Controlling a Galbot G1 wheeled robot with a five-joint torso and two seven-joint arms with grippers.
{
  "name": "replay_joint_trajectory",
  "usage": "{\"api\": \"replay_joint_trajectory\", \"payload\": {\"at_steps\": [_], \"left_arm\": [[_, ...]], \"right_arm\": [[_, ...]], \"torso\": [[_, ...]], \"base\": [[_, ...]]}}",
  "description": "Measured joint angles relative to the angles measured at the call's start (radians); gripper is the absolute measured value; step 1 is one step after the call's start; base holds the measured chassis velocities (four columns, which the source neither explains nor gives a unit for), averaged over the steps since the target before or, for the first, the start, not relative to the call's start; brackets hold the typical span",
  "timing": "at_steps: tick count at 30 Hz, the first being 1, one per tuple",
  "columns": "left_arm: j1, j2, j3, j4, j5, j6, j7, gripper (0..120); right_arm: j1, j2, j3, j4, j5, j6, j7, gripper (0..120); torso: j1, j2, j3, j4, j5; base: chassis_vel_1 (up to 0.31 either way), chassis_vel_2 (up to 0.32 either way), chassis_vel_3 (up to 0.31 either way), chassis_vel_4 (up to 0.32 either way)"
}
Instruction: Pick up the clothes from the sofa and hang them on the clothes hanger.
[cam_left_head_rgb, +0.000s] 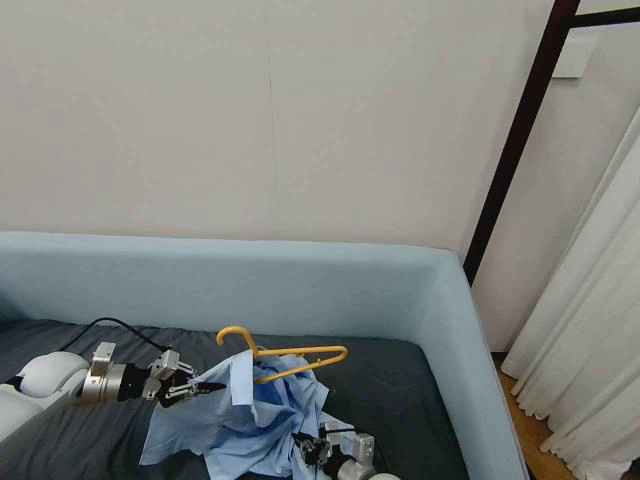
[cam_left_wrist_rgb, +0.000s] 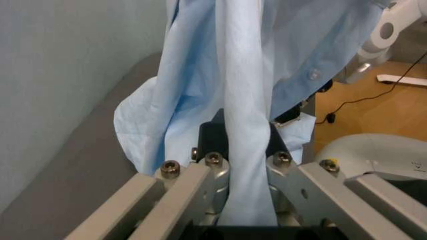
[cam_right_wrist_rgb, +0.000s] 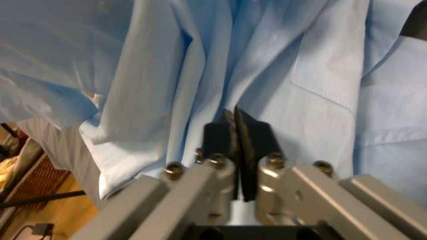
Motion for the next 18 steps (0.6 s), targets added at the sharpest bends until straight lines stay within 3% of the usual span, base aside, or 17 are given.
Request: {"api": "replay_joint_trajectory", "payload": {"at_steps": [18], "left_arm": [[-0.007, -0.007, -0.012, 0.014, -0.004, -0.011, 0.003, 3]], "right_arm": [[-0.015, -0.015, 0.017, 0.028, 0.009, 0.038, 0.006, 0]], "torso": [[0.000, 0.000, 0.000, 0.0000, 0.0000]], "base": [[0.000, 0.000, 0.000, 0.000]]}}
